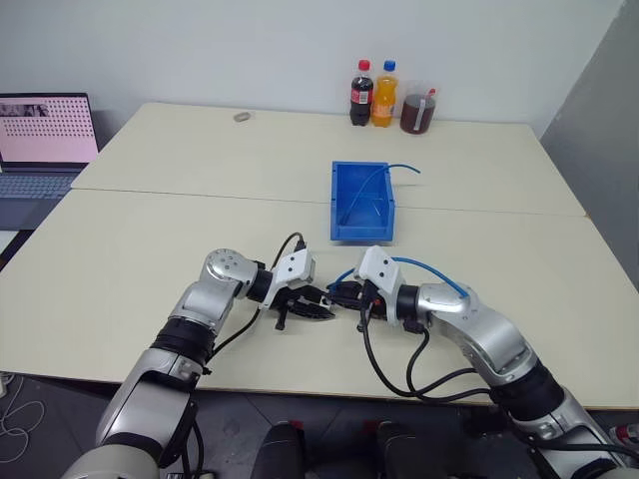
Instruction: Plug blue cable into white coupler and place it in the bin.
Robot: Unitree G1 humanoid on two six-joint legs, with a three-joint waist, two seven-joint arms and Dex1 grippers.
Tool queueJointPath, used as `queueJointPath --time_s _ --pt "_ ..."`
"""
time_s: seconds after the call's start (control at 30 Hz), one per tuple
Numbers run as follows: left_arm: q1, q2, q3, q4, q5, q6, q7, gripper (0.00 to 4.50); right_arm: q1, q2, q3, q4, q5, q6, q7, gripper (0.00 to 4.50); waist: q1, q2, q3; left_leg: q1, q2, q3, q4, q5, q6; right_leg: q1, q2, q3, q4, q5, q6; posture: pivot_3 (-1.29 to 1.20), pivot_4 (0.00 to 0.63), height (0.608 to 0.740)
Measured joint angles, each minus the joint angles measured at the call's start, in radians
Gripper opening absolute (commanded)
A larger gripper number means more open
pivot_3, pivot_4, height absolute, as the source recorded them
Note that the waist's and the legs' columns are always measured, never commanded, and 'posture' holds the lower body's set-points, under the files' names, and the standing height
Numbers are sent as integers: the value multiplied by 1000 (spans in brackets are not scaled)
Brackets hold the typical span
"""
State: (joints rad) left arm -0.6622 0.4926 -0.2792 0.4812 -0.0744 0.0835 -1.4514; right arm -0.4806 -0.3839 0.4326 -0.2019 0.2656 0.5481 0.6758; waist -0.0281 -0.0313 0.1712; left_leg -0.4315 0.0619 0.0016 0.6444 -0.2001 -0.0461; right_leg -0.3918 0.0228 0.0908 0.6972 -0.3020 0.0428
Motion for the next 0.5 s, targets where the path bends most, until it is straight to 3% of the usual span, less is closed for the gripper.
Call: queueJointPath --time_s 0.5 --pt "11 0 0 -15 0 3 15 826 0 -6 0 -11 -23 12 61 128 0 0 0 1 0 0 0 0 0 1 0 0 0 0 0 0 150 740"
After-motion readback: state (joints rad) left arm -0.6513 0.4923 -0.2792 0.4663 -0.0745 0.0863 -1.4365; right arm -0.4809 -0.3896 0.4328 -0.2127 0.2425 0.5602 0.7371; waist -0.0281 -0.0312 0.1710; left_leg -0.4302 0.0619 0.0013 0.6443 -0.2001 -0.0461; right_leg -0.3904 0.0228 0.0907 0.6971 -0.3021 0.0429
